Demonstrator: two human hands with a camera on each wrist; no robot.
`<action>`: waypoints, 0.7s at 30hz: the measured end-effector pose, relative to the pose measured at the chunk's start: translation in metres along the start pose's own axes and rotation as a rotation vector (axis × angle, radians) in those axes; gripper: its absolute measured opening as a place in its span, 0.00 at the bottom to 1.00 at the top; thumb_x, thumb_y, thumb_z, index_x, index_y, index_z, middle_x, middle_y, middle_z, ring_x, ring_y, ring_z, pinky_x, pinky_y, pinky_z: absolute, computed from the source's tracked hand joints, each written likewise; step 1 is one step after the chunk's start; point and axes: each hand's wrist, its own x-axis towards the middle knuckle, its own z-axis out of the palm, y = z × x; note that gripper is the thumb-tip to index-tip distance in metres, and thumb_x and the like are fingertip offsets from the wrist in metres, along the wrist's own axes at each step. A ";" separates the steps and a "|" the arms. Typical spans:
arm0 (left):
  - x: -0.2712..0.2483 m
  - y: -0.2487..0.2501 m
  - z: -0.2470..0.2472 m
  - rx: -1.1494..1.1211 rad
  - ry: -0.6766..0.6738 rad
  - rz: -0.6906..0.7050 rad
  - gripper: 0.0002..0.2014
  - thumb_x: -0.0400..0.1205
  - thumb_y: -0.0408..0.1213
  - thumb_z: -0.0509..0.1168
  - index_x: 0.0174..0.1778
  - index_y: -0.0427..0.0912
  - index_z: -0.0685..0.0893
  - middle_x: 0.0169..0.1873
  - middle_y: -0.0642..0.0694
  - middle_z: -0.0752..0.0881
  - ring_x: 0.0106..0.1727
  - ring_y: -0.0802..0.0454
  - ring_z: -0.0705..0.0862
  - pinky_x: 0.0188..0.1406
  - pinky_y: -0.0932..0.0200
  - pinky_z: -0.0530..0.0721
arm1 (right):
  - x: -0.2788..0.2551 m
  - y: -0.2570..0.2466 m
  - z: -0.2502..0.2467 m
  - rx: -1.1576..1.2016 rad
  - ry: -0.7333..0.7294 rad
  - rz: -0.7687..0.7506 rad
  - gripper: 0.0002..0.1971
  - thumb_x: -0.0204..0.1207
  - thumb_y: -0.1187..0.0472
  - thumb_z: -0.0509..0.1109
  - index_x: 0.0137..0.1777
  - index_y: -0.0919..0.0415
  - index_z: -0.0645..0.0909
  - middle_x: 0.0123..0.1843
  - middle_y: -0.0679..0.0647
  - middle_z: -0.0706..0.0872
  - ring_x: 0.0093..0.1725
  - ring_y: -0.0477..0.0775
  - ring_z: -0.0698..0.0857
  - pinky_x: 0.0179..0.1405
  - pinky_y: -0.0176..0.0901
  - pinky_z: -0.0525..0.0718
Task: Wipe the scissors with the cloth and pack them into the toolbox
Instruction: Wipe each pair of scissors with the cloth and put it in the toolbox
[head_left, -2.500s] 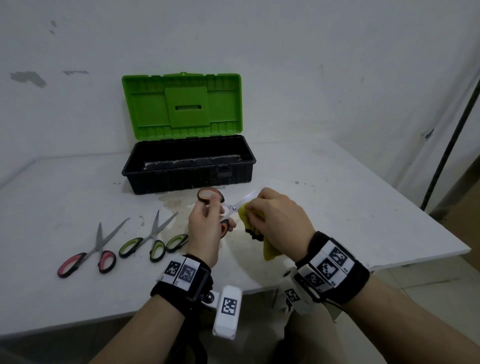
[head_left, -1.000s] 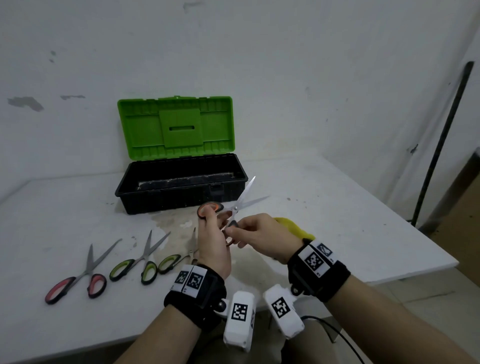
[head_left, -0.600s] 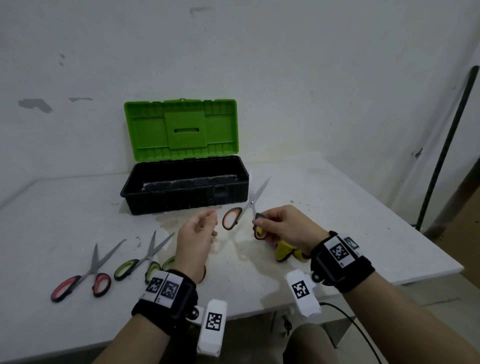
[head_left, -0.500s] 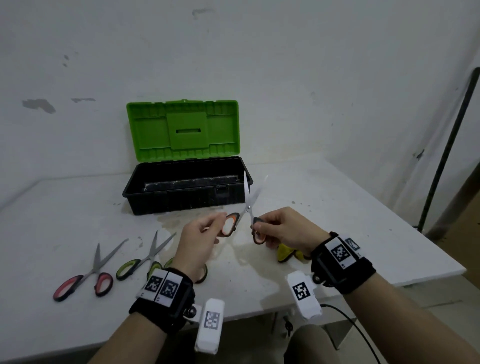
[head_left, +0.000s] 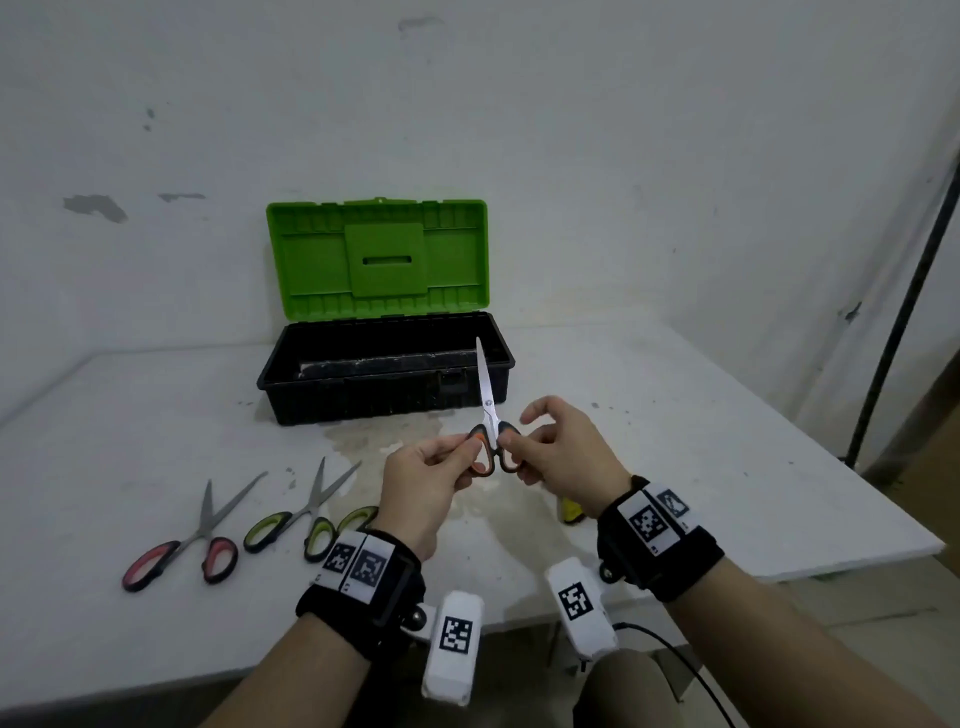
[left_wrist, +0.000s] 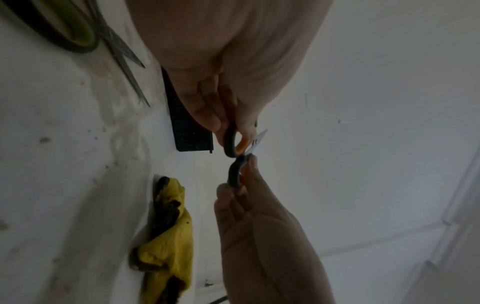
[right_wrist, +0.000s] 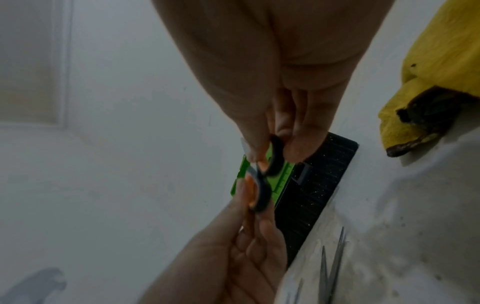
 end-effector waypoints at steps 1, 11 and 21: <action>0.002 0.002 0.003 -0.025 0.031 -0.008 0.04 0.80 0.32 0.74 0.49 0.40 0.91 0.35 0.43 0.93 0.35 0.58 0.90 0.37 0.67 0.86 | 0.001 0.000 0.004 -0.040 0.071 -0.040 0.13 0.73 0.55 0.77 0.46 0.59 0.77 0.29 0.55 0.87 0.24 0.51 0.84 0.28 0.45 0.82; 0.029 0.031 0.006 0.037 0.025 0.022 0.04 0.81 0.37 0.74 0.49 0.42 0.91 0.40 0.45 0.92 0.39 0.57 0.88 0.38 0.67 0.83 | 0.028 -0.029 0.024 -0.412 0.224 -0.172 0.19 0.70 0.45 0.76 0.36 0.64 0.86 0.29 0.55 0.86 0.31 0.54 0.82 0.29 0.44 0.80; 0.173 0.085 -0.152 0.454 0.251 0.205 0.16 0.81 0.42 0.68 0.62 0.43 0.89 0.57 0.42 0.91 0.61 0.43 0.88 0.70 0.41 0.83 | 0.133 -0.057 0.028 -0.639 0.215 0.035 0.26 0.73 0.42 0.74 0.28 0.66 0.80 0.21 0.54 0.75 0.20 0.50 0.74 0.17 0.36 0.64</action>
